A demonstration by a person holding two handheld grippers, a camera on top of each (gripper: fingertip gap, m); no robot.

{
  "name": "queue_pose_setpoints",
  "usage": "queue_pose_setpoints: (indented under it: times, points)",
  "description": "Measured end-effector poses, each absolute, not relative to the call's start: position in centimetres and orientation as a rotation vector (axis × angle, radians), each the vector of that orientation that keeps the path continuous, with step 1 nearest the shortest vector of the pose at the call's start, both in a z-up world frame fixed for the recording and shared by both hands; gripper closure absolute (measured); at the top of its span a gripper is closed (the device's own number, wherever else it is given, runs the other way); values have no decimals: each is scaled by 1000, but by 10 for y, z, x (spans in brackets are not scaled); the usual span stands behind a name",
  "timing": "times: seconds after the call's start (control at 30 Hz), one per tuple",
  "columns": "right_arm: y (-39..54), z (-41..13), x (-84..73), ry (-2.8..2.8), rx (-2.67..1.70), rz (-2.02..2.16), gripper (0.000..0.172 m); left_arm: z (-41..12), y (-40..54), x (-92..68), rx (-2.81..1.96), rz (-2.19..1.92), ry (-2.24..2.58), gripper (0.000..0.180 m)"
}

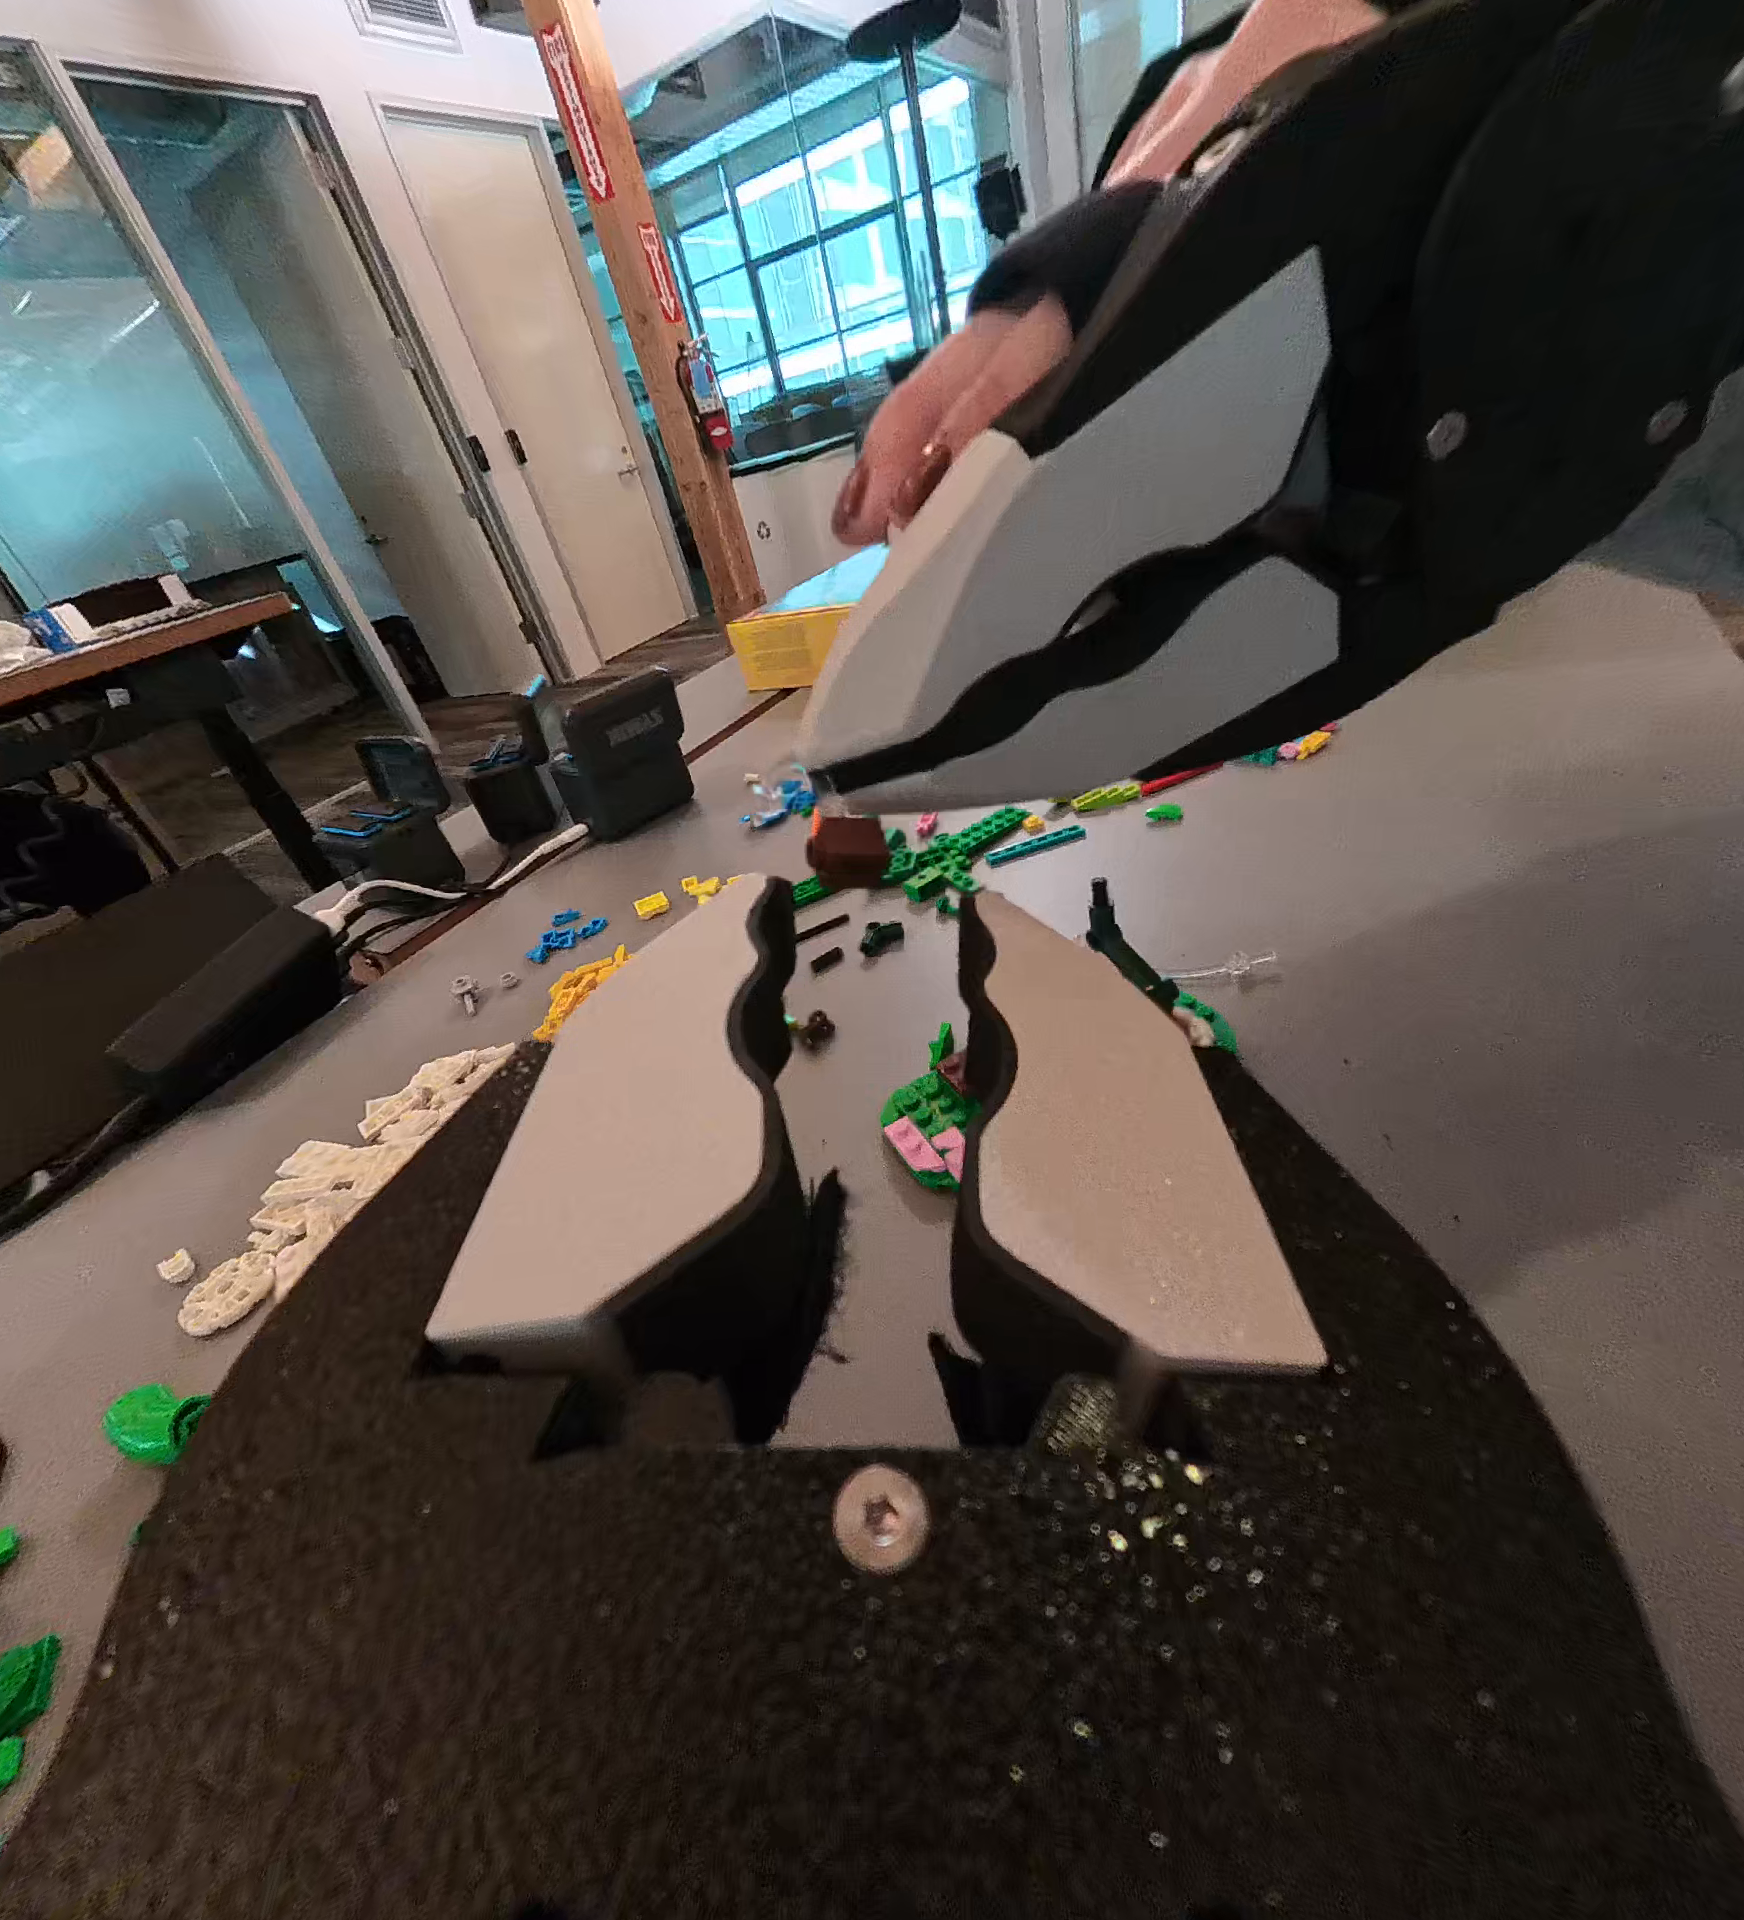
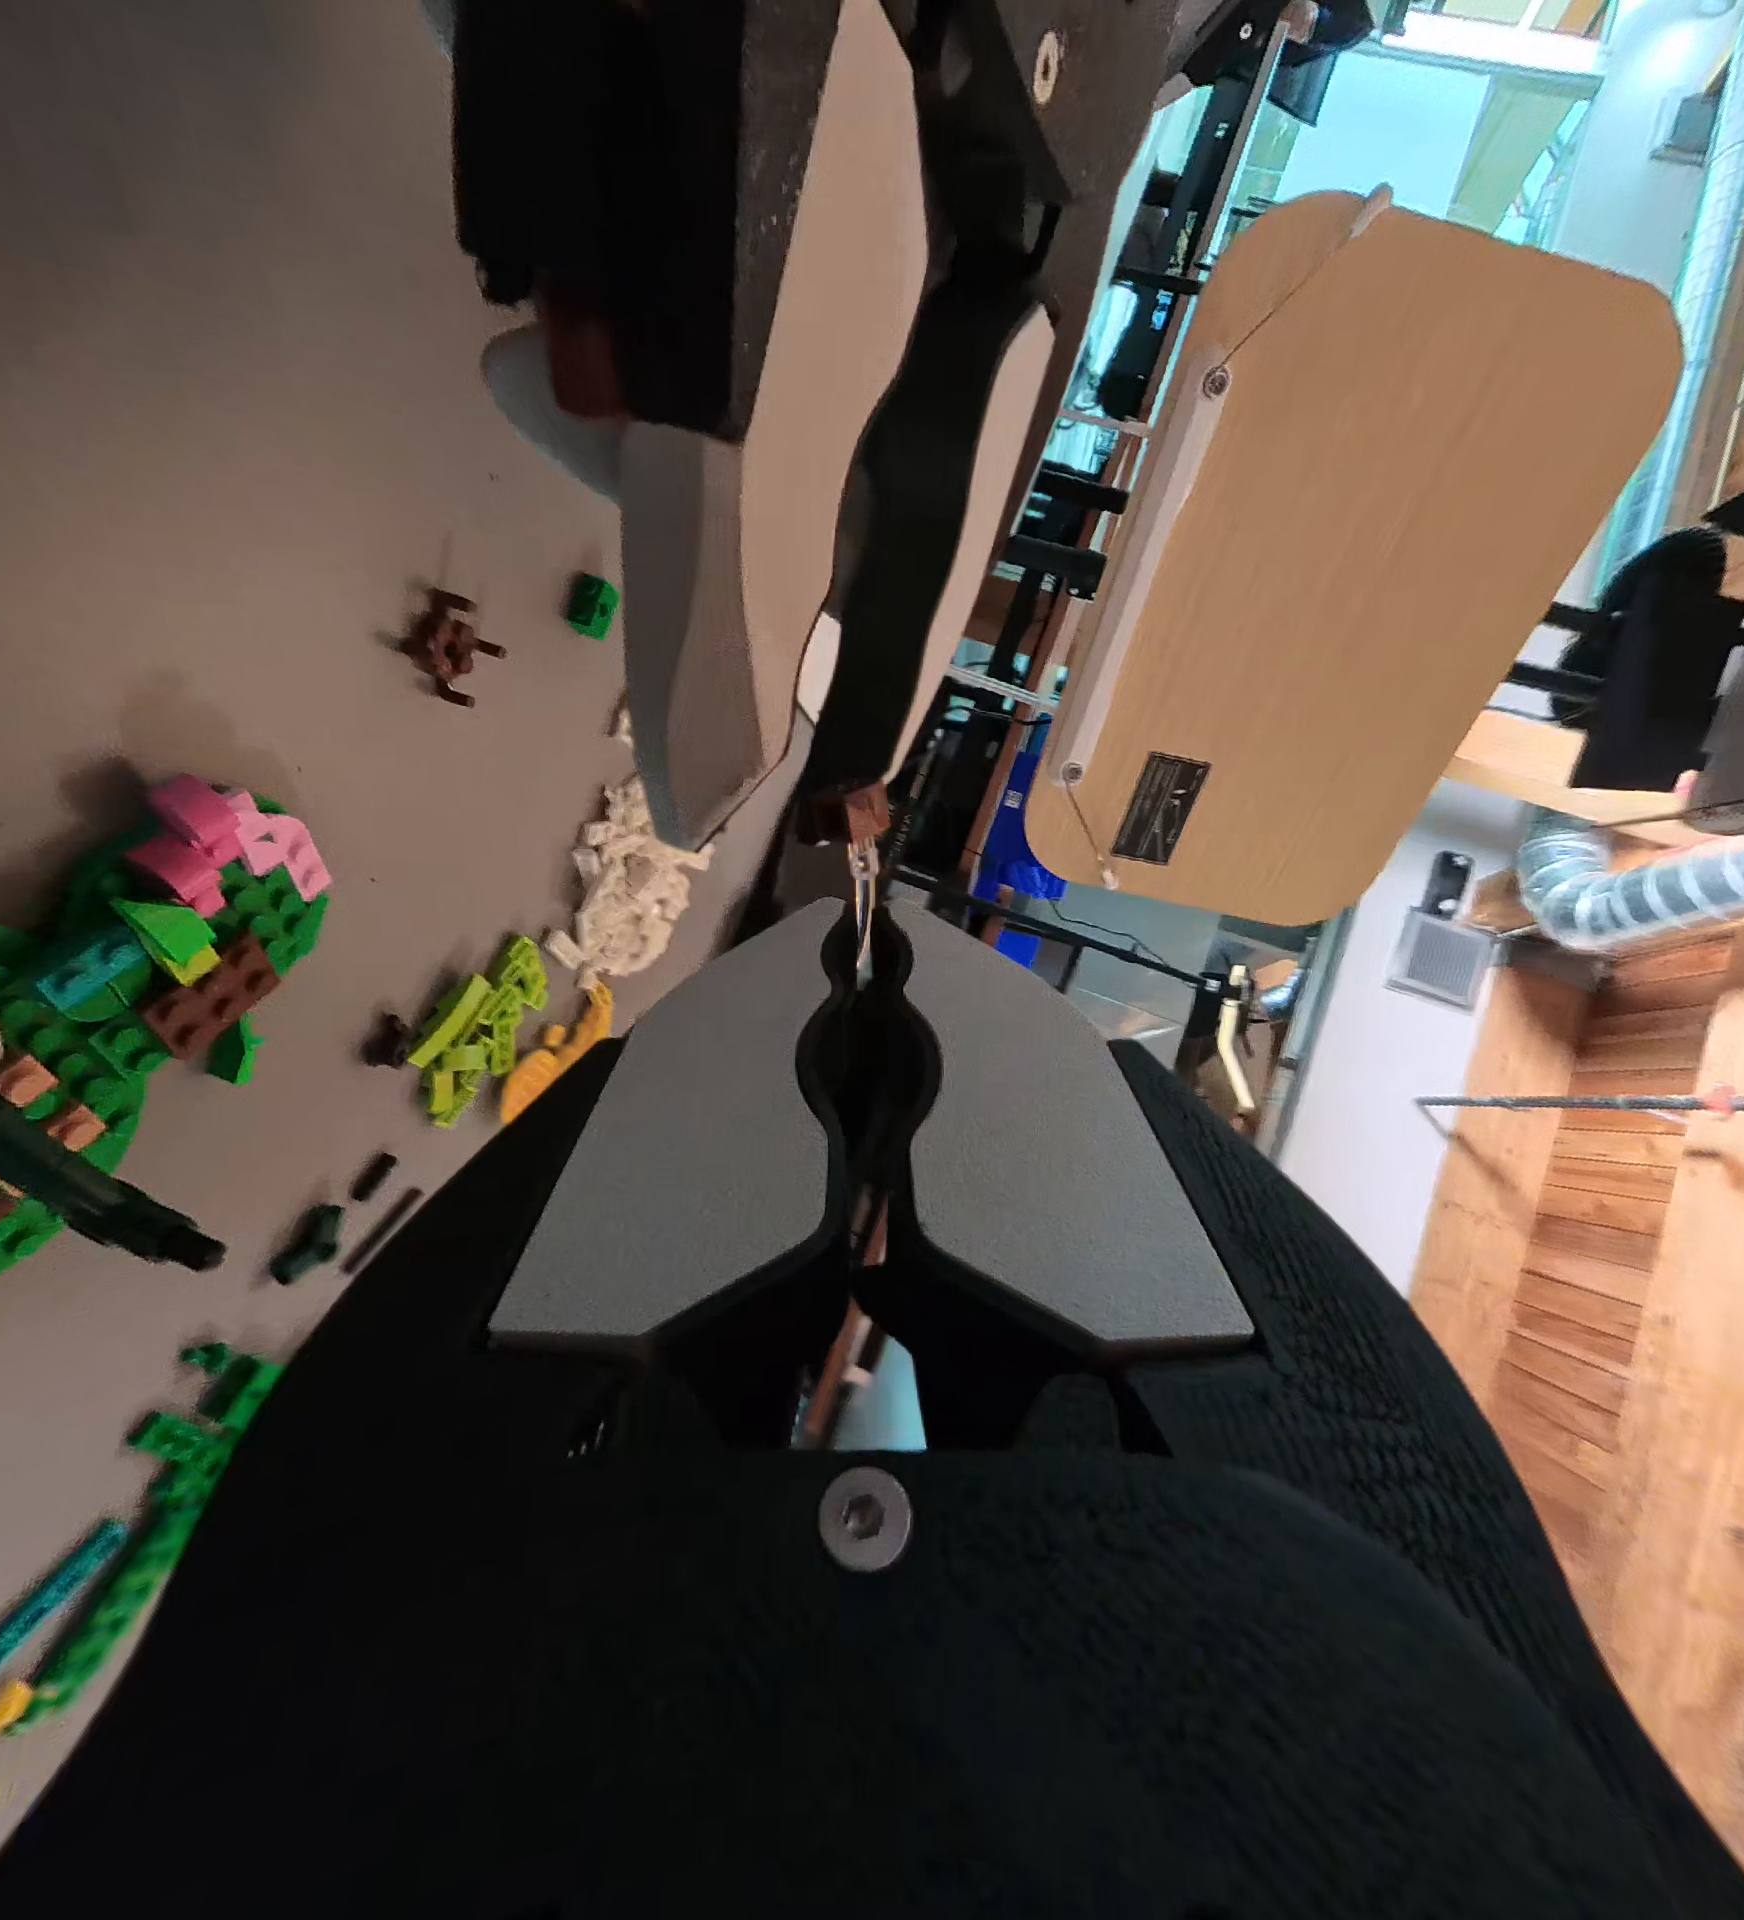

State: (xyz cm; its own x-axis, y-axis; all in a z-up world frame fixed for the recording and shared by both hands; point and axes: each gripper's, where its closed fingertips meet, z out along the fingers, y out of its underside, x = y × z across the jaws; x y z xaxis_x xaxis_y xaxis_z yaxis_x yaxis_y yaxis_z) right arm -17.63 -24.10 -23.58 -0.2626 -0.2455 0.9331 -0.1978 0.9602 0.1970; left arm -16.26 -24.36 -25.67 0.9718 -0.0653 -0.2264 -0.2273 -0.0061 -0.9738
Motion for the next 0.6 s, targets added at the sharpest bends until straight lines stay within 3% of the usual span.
queue_pose_setpoints:
  times: [0.3,0.43,0.6]
  points:
    - [-254,-245,-177,-1721,632,-415,170,-269,-240,-172,-1682,434,241,166]
    - [-254,-248,-179,-1673,722,-536,170,-276,-238,-173,-1725,401,200,159]
    - [-258,-249,-179,-1626,775,-585,171,-277,-239,-178,-1737,366,142,172]
